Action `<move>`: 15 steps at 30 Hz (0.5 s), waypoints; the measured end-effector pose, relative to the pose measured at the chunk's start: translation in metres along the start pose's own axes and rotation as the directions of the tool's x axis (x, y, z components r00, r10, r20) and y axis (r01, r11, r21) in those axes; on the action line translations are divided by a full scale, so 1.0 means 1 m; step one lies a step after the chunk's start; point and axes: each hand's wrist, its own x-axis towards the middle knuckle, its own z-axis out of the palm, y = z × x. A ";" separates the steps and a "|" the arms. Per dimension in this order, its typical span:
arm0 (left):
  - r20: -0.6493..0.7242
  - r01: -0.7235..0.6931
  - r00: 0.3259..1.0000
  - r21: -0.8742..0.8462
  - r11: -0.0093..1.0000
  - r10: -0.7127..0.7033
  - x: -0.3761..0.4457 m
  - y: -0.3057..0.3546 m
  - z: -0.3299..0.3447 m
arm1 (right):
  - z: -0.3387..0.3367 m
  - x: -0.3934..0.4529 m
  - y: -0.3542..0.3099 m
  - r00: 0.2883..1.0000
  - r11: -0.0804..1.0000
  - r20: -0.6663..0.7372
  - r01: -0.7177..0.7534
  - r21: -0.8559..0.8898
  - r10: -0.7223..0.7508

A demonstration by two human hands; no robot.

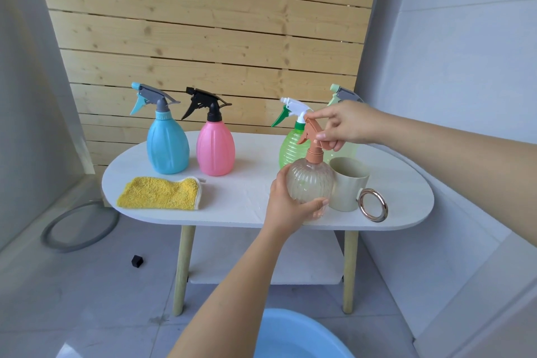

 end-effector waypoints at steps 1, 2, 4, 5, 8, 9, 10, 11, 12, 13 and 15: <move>0.003 0.004 1.000 0.001 1.000 -0.004 0.000 0.001 0.000 | -0.004 0.000 0.003 0.999 1.000 0.050 0.017 -0.013 -0.016; 0.005 0.007 1.000 0.003 1.000 -0.007 -0.001 0.001 0.000 | -0.008 0.000 0.005 0.996 0.998 0.086 0.034 -0.046 -0.030; 0.008 0.006 1.000 0.008 1.000 -0.006 -0.001 0.001 -0.001 | -0.013 0.002 0.006 0.991 0.976 0.120 0.083 -0.202 -0.059; 0.010 0.008 1.000 0.011 1.000 -0.008 -0.001 0.001 -0.001 | -0.016 0.004 0.005 0.990 0.949 0.125 0.106 -0.296 -0.071; 0.009 0.018 1.000 0.018 1.000 -0.018 0.000 0.000 -0.001 | -0.025 0.010 0.000 0.987 0.870 0.123 0.153 -0.469 -0.107; 0.009 0.019 1.000 0.020 1.000 -0.020 0.000 0.000 -0.001 | -0.027 0.012 -0.002 0.985 0.836 0.121 0.171 -0.521 -0.126; 0.007 0.019 1.000 0.023 1.000 -0.019 0.001 -0.001 -0.001 | -0.027 0.014 -0.004 0.981 0.801 0.116 0.194 -0.566 -0.156; 0.006 0.019 1.000 0.027 0.999 -0.019 0.001 -0.002 0.000 | -0.027 0.015 -0.005 0.977 0.776 0.106 0.212 -0.594 -0.186; 0.006 0.021 1.000 0.029 0.999 -0.021 0.001 -0.002 0.000 | -0.025 0.016 -0.006 0.974 0.766 0.094 0.221 -0.603 -0.207; 0.008 0.022 1.000 0.030 0.999 -0.022 0.001 -0.002 0.000 | -0.024 0.015 -0.007 0.978 0.774 0.080 0.203 -0.600 -0.195; 0.011 0.022 1.000 0.027 0.999 -0.022 0.001 -0.002 -0.001 | -0.022 0.012 -0.009 0.991 0.804 0.045 0.125 -0.582 -0.122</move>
